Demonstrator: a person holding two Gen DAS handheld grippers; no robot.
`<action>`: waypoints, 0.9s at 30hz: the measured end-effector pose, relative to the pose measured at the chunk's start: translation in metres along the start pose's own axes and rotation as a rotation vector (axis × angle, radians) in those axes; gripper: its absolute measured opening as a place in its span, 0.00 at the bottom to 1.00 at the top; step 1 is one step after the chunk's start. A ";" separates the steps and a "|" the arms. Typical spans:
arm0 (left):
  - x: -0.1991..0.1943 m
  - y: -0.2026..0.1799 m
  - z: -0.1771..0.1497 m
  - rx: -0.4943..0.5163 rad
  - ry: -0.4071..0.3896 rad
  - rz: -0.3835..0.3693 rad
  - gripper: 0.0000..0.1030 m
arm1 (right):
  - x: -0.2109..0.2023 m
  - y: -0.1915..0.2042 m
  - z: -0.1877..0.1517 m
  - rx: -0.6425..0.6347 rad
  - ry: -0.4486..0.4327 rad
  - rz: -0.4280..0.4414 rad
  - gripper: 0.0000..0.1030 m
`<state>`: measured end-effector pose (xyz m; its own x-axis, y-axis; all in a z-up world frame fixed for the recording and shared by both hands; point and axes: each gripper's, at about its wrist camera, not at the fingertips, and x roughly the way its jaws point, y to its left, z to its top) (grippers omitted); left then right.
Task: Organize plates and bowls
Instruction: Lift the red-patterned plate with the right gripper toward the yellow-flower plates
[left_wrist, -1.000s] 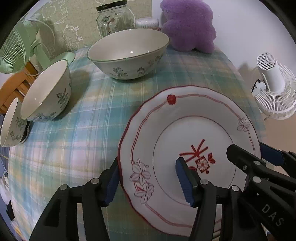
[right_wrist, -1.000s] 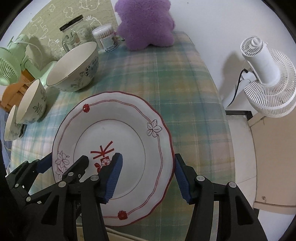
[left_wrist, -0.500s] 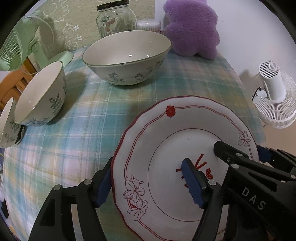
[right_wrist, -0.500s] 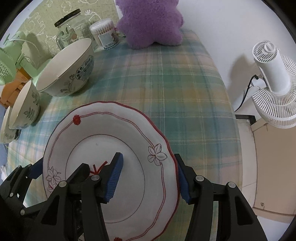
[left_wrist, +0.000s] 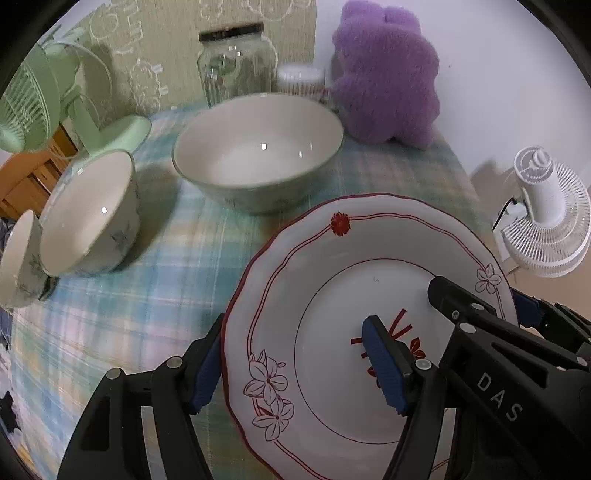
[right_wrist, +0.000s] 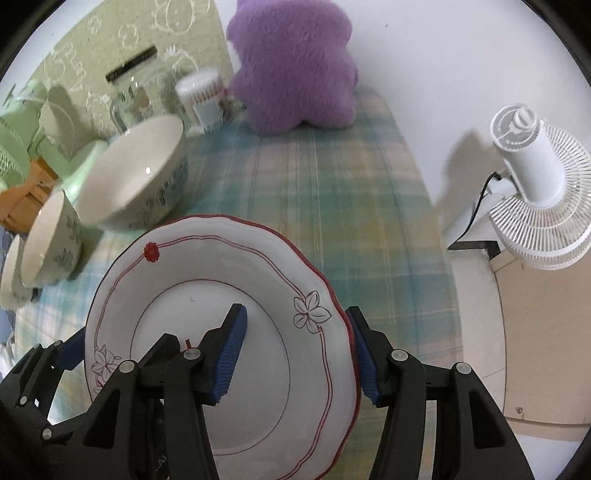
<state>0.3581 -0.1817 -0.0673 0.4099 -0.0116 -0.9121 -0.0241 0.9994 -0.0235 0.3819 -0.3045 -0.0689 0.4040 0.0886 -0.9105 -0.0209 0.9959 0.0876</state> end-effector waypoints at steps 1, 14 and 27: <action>-0.006 0.000 0.002 0.003 -0.008 0.000 0.70 | -0.003 -0.001 0.002 0.002 -0.005 0.000 0.57; -0.058 0.002 -0.005 0.050 -0.057 -0.035 0.70 | -0.062 0.007 -0.008 0.057 -0.050 -0.019 0.57; -0.105 0.017 -0.051 0.115 -0.064 -0.096 0.70 | -0.118 0.022 -0.061 0.120 -0.074 -0.078 0.57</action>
<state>0.2685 -0.1652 0.0075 0.4627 -0.1087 -0.8798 0.1206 0.9909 -0.0590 0.2778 -0.2924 0.0162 0.4665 0.0056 -0.8845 0.1204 0.9903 0.0698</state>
